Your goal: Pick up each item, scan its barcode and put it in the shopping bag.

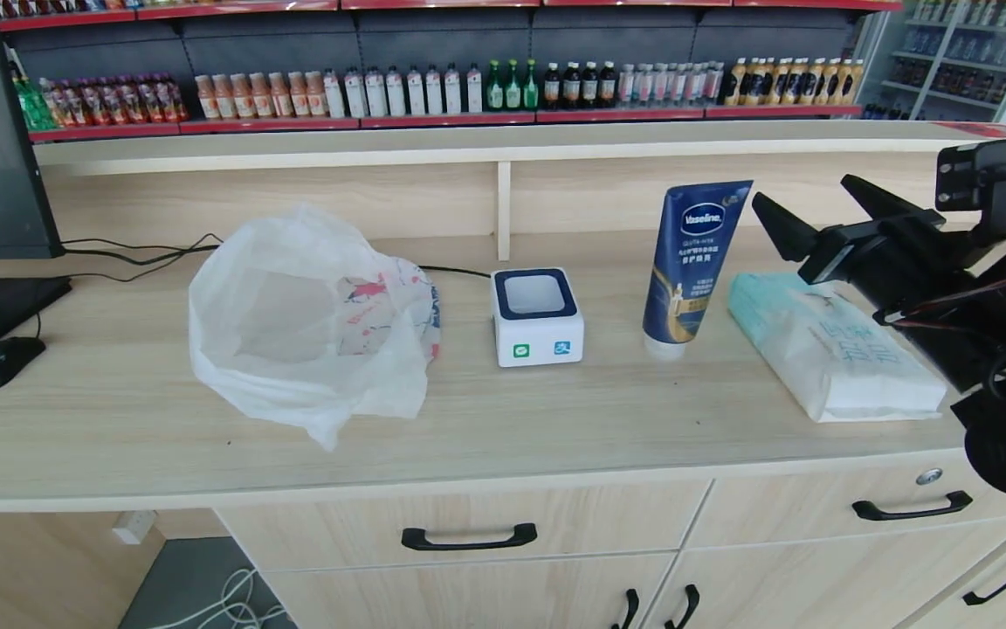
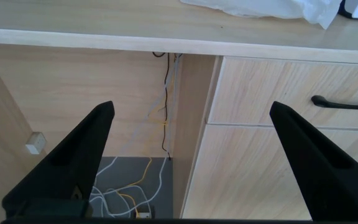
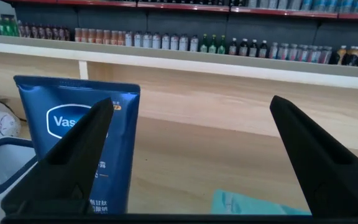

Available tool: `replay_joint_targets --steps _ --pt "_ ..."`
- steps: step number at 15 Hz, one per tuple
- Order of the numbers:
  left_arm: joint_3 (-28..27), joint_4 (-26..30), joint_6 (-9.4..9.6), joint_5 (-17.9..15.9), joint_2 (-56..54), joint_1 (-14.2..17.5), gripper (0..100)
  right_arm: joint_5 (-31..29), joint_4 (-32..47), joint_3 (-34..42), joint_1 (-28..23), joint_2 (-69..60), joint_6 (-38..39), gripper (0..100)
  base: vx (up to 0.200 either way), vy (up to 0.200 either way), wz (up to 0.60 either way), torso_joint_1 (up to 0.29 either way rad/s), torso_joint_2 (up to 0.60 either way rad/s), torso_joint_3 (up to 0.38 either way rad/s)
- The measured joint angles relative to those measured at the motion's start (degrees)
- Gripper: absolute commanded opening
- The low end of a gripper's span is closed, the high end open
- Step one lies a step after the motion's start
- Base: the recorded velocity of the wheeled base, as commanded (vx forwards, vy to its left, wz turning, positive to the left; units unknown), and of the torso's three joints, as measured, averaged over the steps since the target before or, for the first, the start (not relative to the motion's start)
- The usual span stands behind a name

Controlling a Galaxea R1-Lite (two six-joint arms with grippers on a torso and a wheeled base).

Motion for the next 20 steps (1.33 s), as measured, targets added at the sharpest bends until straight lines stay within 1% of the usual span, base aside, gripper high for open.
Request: replay_joint_targets --steps 3,8,17,20 --pt "0.00 -0.02 0.06 0.00 0.00 0.01 100 -0.02 0.11 -3.08 0.52 2.73 0.00 100 0.000 0.000 0.00 0.000 0.00 0.000" --pt "0.00 0.00 0.04 0.00 0.00 0.01 100 -0.79 0.18 -3.74 2.91 5.46 0.04 100 0.000 0.000 0.00 0.000 0.00 0.000" --pt "0.00 0.06 0.17 0.00 0.00 0.01 100 -1.72 0.16 -2.47 2.71 6.67 0.57 100 0.000 0.000 0.00 0.000 0.00 0.000" --pt "0.00 0.06 0.17 0.00 0.00 0.01 100 -1.63 0.18 -2.29 1.71 7.14 0.59 100 0.000 0.000 0.00 0.000 0.00 0.000"
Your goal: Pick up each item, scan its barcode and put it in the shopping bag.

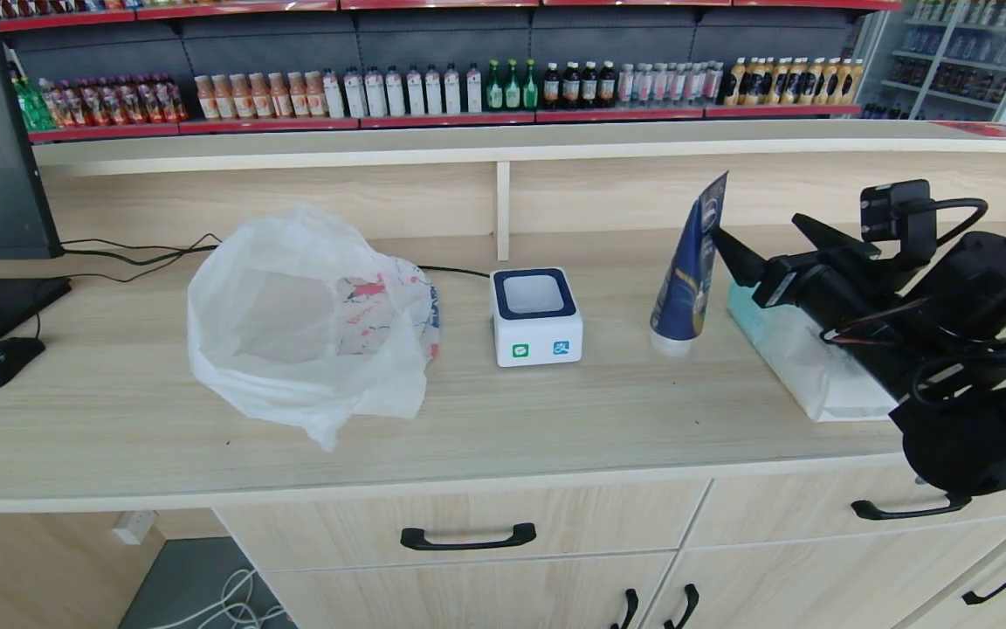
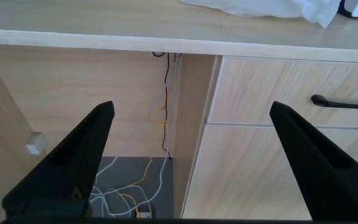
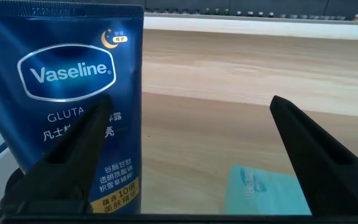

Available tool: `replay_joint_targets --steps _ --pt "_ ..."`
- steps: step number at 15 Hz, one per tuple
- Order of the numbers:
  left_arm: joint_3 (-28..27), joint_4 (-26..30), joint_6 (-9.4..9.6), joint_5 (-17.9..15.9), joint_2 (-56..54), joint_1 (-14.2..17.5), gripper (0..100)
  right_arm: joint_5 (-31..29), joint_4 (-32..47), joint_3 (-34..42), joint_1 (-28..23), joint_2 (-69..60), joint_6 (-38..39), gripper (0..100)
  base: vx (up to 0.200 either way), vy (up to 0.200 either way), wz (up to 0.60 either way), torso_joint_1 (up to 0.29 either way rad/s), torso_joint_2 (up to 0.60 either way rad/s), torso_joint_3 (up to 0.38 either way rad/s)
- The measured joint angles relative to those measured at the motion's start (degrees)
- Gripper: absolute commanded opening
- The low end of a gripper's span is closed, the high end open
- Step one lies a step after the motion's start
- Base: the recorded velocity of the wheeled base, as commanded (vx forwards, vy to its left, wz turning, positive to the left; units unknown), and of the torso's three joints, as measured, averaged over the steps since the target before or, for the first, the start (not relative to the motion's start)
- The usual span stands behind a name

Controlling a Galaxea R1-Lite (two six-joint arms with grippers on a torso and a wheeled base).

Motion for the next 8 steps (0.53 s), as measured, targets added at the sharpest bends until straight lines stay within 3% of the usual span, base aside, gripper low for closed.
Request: replay_joint_targets --steps 8 --pt "0.00 0.07 0.54 -0.10 0.00 0.00 100 0.40 0.09 0.00 -1.46 1.16 0.02 100 0.000 0.000 0.00 0.000 0.00 0.000"
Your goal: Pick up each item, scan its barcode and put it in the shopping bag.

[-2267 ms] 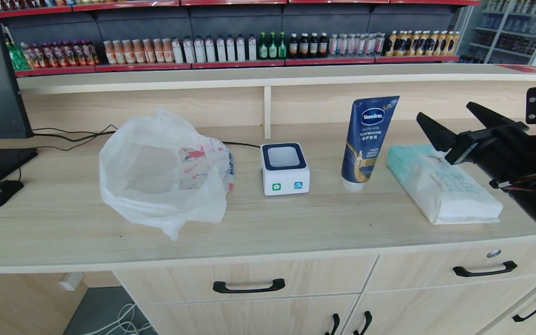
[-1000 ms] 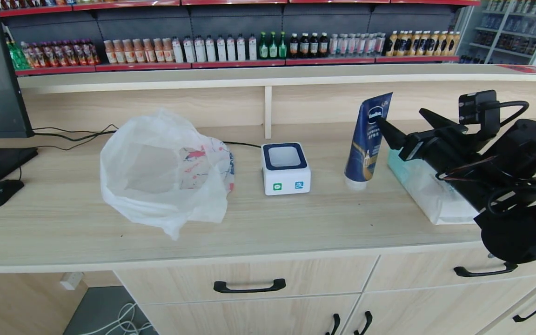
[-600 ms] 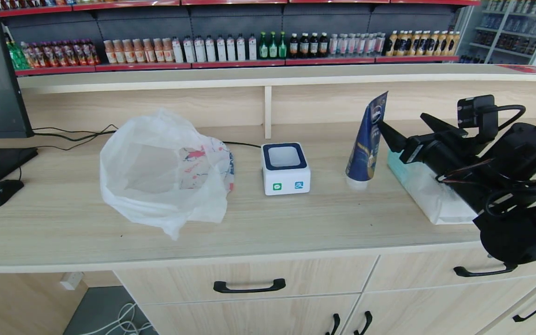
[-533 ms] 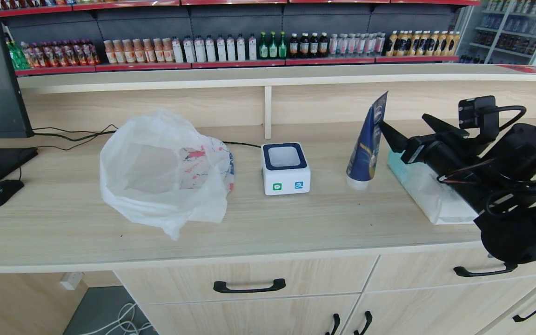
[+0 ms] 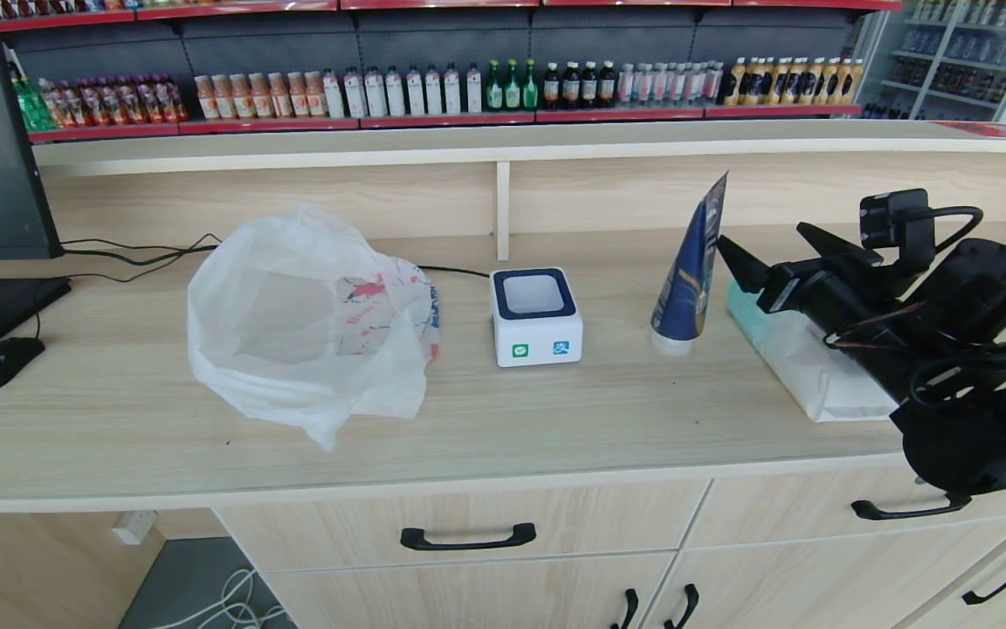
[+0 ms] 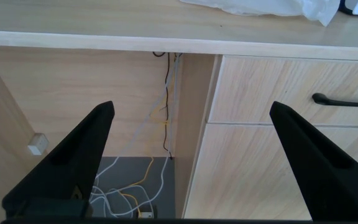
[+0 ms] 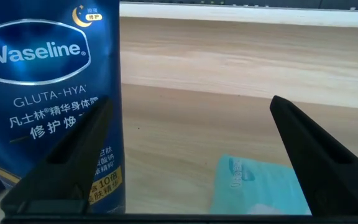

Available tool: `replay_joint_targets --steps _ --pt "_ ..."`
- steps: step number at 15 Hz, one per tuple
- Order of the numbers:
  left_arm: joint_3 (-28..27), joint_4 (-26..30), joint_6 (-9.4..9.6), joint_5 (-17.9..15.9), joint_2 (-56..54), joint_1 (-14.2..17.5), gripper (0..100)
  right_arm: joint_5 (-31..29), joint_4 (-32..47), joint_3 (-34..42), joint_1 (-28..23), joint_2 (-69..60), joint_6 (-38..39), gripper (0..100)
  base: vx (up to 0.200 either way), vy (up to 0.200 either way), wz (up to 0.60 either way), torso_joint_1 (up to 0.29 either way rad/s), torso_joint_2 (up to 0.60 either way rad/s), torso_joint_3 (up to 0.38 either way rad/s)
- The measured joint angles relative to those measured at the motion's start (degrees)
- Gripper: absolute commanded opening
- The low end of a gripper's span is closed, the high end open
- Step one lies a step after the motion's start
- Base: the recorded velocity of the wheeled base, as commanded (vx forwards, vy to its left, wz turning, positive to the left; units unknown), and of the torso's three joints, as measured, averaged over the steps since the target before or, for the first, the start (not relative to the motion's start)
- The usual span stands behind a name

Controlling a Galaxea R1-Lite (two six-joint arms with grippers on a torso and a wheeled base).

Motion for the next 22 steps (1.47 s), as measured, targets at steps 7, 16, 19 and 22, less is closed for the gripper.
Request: replay_joint_targets --steps 7,16,19,22 --pt "0.00 0.00 0.13 0.00 0.00 0.00 100 0.00 -0.02 -0.55 -0.11 1.66 0.40 100 0.000 0.000 0.00 0.000 0.00 0.000" --pt "0.00 0.00 0.27 -0.01 0.00 0.00 100 -0.05 -0.07 -0.68 -0.63 3.25 1.52 100 0.000 0.000 0.00 0.000 0.00 0.000" --pt "0.00 0.00 0.33 -0.06 0.00 0.00 100 -0.41 -0.24 3.16 -0.63 1.54 1.88 100 0.000 0.000 0.00 0.000 0.00 0.000" --pt "0.00 0.00 0.24 -0.01 0.00 0.00 100 -1.80 -0.77 11.29 0.94 -2.84 2.72 100 0.000 0.000 0.00 0.000 0.00 0.000"
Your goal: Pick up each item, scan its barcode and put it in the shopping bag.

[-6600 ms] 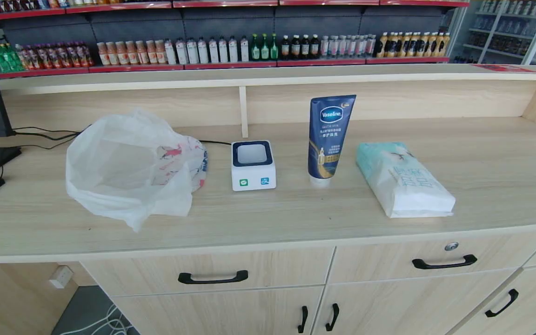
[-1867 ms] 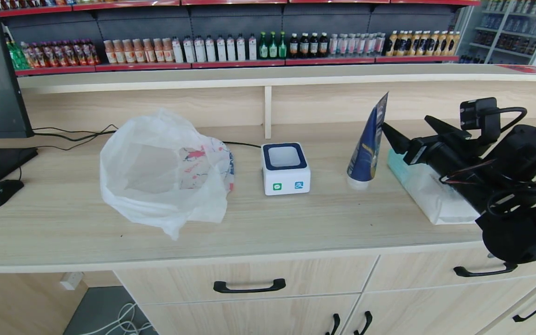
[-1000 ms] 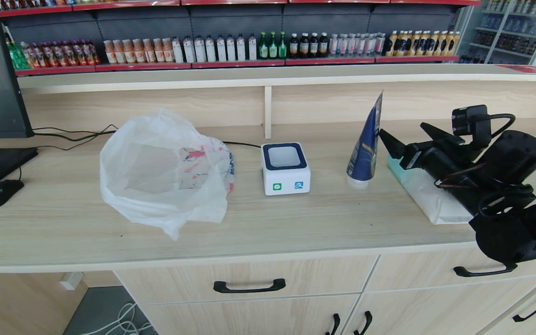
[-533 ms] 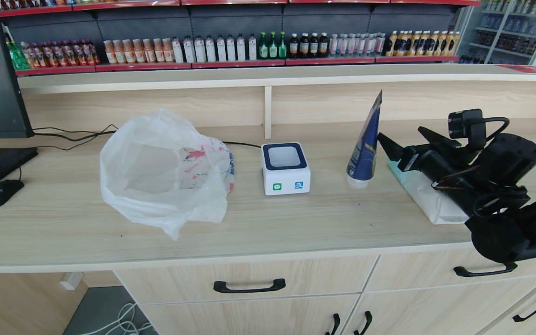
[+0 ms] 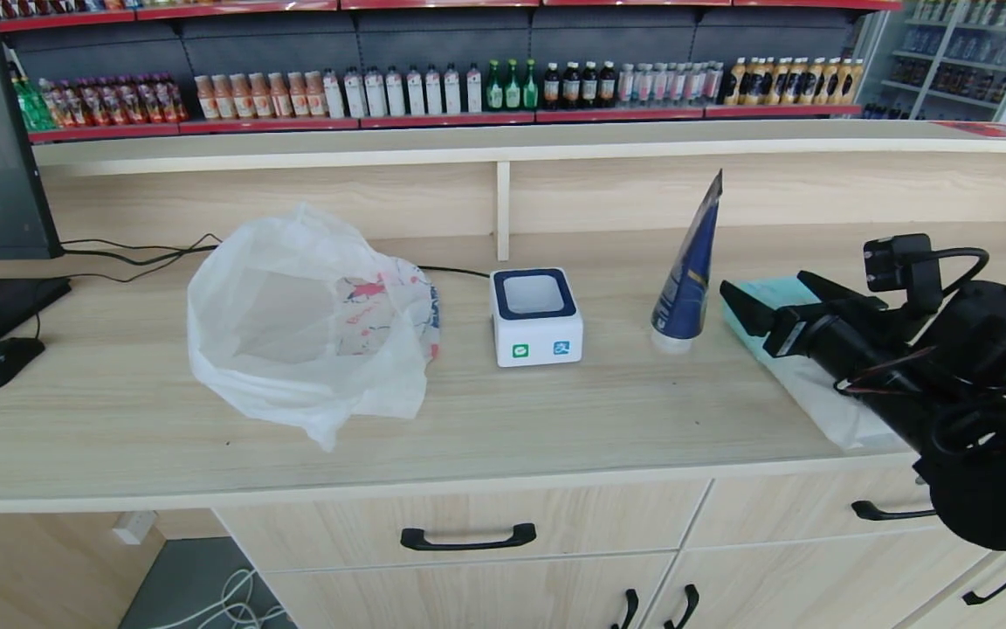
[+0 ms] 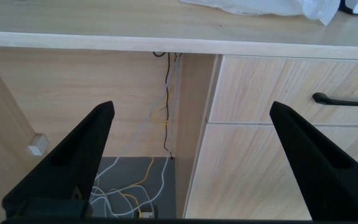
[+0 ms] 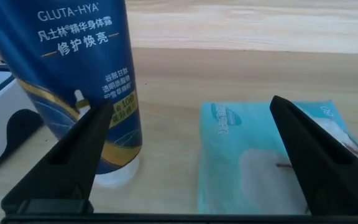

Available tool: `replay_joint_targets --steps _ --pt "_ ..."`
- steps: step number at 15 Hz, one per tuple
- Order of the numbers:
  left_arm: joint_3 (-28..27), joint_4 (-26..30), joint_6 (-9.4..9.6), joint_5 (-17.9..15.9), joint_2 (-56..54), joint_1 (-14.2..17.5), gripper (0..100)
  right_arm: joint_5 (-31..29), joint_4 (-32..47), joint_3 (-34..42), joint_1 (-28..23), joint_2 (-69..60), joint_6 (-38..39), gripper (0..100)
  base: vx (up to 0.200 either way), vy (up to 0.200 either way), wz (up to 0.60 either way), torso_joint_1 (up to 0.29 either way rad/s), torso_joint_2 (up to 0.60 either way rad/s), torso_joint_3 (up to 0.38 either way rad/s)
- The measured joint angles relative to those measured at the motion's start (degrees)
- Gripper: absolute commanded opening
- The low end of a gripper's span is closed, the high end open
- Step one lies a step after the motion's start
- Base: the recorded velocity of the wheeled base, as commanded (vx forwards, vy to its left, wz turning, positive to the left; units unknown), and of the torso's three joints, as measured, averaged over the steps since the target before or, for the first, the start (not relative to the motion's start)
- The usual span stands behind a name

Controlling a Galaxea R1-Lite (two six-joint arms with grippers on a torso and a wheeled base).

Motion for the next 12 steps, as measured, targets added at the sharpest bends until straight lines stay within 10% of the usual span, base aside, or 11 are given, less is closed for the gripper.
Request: replay_joint_targets --steps 5,12 --pt "0.00 0.00 -0.02 -0.02 0.00 0.00 100 -9.81 0.00 5.97 11.82 -6.10 3.12 100 0.000 0.000 0.00 0.000 0.00 0.000" --pt "0.00 0.00 0.06 -0.05 0.00 -0.01 100 -17.62 0.85 -4.14 15.02 -2.04 3.27 100 0.000 0.000 0.00 0.000 0.00 0.000"
